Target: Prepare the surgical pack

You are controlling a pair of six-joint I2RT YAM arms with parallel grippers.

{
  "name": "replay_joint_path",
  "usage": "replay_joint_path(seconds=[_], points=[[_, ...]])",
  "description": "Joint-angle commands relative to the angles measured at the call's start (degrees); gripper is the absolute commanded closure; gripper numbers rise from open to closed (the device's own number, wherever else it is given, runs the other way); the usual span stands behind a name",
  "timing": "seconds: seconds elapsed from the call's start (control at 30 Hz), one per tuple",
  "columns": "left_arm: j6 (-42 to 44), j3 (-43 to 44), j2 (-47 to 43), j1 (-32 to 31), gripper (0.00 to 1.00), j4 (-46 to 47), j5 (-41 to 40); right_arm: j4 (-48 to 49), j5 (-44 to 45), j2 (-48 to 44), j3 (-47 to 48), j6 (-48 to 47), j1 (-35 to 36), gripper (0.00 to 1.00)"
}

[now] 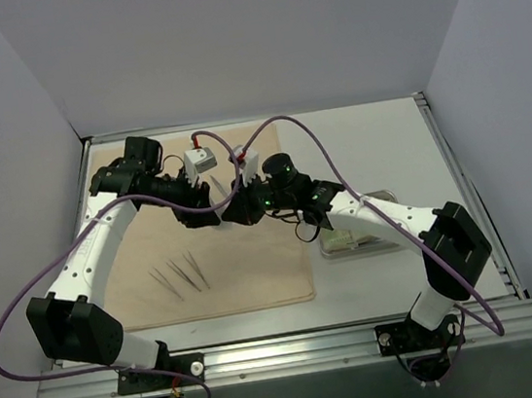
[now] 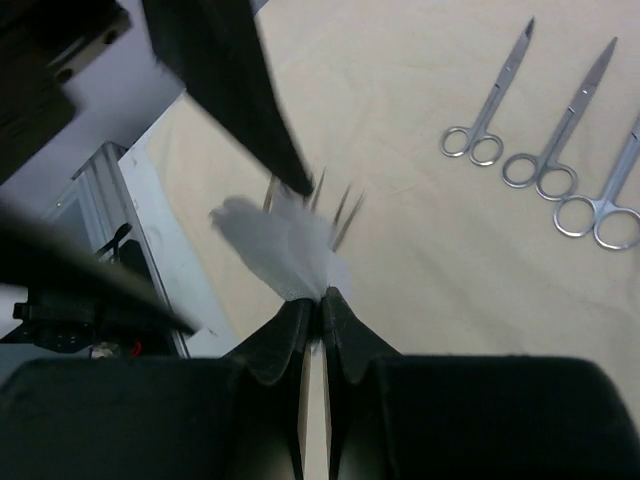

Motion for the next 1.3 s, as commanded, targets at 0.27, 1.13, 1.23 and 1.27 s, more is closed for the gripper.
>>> replay_joint_path(seconds=[0.27,1.13,1.23,1.27], points=[[-11.2,8.1,1.0,3.8,0.06,3.4,-12.4,-31.3,3.5,-6.2,4.3,-1.8,-19.9,1.0],[-9.7,7.0,4.2,5.7,0.06,4.2,-10.5,-65.9,19.4,-0.1,3.9,-6.5,-45.7,1.0],[-9.6,7.1,4.2,5.8,0.06,4.2,-10.6,-67.1,19.5,2.7,5.0,-8.1,-46.3,1.0],[-9.6,7.1,4.2,5.7,0.06,4.1,-10.6,-67.4,19.1,3.5,5.2,-8.3,-46.3,1.0]])
